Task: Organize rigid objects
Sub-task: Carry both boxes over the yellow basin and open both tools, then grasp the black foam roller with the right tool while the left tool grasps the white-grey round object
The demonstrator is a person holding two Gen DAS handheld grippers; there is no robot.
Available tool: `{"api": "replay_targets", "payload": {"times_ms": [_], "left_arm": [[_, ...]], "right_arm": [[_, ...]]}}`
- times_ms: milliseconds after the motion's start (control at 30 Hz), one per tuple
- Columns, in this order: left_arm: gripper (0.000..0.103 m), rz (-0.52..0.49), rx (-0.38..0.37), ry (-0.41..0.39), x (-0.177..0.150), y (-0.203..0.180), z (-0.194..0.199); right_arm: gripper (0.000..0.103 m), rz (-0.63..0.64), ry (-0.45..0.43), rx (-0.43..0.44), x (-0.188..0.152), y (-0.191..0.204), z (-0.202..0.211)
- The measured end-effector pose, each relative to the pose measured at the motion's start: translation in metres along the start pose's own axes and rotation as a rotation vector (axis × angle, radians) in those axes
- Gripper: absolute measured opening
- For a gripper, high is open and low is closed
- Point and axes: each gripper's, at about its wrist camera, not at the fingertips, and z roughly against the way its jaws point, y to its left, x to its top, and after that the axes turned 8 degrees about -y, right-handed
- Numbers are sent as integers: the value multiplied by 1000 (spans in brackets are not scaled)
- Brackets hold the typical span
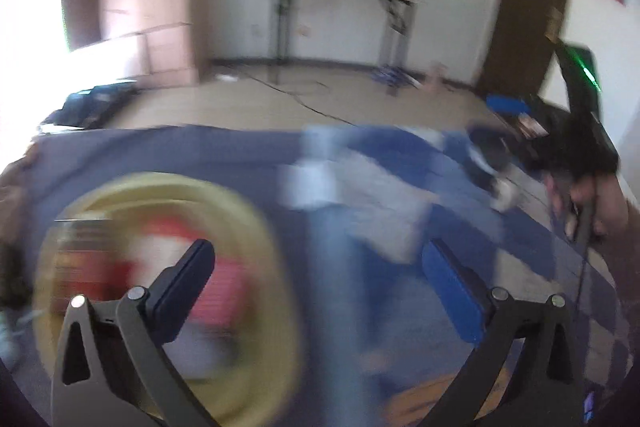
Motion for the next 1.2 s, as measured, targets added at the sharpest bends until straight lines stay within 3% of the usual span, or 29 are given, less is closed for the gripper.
{"api": "replay_targets", "payload": {"times_ms": [67, 100, 200, 267, 400, 533, 633, 667, 800, 833, 1033, 1200], "left_arm": [[103, -33, -100, 54, -4, -47, -36], [103, -51, -139, 81, -6, -70, -53], [103, -111, -222, 145, -13, -136, -99], [103, -180, -233, 136, -14, -172, -120], [103, -190, -265, 96, -4, -203, -140], [102, -175, -241, 116, -3, -211, -164], [98, -150, -238, 74, -1, -211, -170], [93, -139, -247, 74, 0, -210, -171], [44, -128, -201, 68, 3, -204, -177], [41, -125, -212, 68, 3, -202, -178], [41, -133, -256, 75, -1, -184, -160], [41, -144, -232, 87, -14, -144, -110]], "right_arm": [[103, -84, 74, -88, -26, -48, 3], [103, -133, 112, -90, -37, -64, 1], [103, -218, 111, -116, -62, -95, 3], [103, -241, 131, -89, -70, -104, -4], [103, -283, 157, -56, -74, -116, -14], [103, -300, 182, 5, -74, -124, -20], [103, -283, 192, 36, -78, -122, -32], [103, -286, 199, 53, -80, -122, -34], [103, -281, 195, 47, -83, -127, -32], [103, -275, 193, 43, -83, -128, -30], [103, -354, 185, 84, -91, -137, -22], [103, -373, 156, 87, -93, -130, -22]]}}
